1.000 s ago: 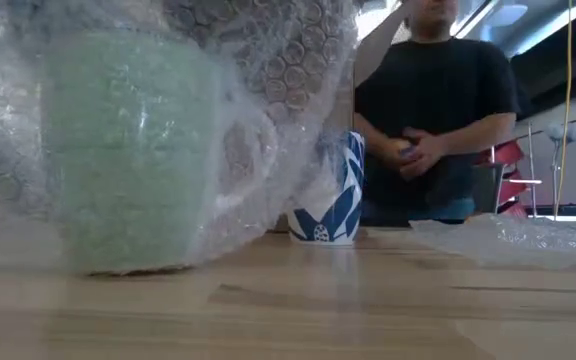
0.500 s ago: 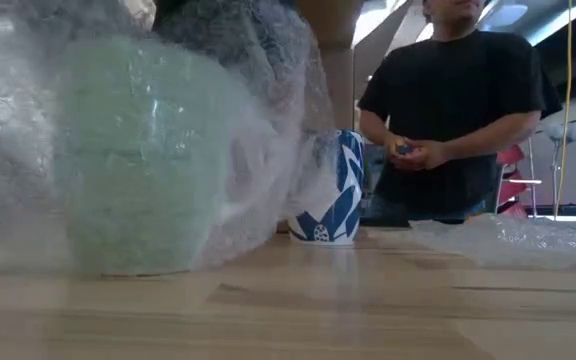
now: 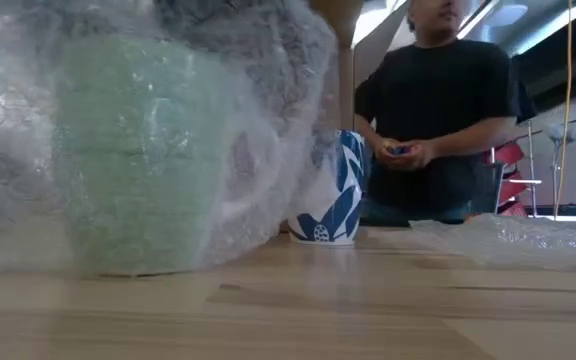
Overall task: Wrap mug
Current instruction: Wrap the green mug with the left side transparent bubble wrap
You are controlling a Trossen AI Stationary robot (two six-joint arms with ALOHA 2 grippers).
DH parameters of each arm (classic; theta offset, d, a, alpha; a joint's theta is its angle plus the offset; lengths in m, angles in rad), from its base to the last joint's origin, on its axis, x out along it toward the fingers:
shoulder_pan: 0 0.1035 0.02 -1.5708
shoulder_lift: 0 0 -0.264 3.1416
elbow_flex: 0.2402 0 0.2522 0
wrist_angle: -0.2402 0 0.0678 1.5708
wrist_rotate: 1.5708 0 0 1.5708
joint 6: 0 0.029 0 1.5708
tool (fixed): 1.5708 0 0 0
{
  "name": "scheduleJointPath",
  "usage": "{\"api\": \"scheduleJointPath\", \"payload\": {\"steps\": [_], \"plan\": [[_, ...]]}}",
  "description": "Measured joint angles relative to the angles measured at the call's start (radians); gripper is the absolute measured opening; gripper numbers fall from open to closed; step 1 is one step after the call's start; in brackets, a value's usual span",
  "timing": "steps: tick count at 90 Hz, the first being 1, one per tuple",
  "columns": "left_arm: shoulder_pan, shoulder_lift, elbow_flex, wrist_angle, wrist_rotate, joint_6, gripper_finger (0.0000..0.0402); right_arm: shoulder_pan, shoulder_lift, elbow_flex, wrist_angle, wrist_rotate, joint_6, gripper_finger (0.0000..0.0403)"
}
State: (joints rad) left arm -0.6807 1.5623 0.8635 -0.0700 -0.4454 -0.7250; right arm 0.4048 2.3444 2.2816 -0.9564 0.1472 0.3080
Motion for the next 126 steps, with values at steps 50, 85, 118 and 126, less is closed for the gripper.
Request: {"api": "scheduleJointPath", "payload": {"steps": [50, 85, 118, 126], "plan": [[0.0, -0.001, 0.0, 0.007, -0.006, -0.006, 0.0111, -0.013, -0.003, -0.291, 0.276, -0.02, 0.086, 0.0001], [0.0, -0.001, 0.0, 0.004, 0.006, -0.014, 0.0111, -0.006, -0.058, -0.088, 0.1, 0.056, 0.017, 0.0001], [0.0, 0.001, -0.005, -0.01, 0.012, -0.024, 0.0111, -0.004, 0.018, -0.183, 0.19, 0.062, 0.071, 0.0001], [0.0, 0.001, -0.004, -0.006, 0.008, -0.026, 0.0111, -0.004, 0.017, -0.209, 0.197, 0.06, 0.074, 0.0001]]}}
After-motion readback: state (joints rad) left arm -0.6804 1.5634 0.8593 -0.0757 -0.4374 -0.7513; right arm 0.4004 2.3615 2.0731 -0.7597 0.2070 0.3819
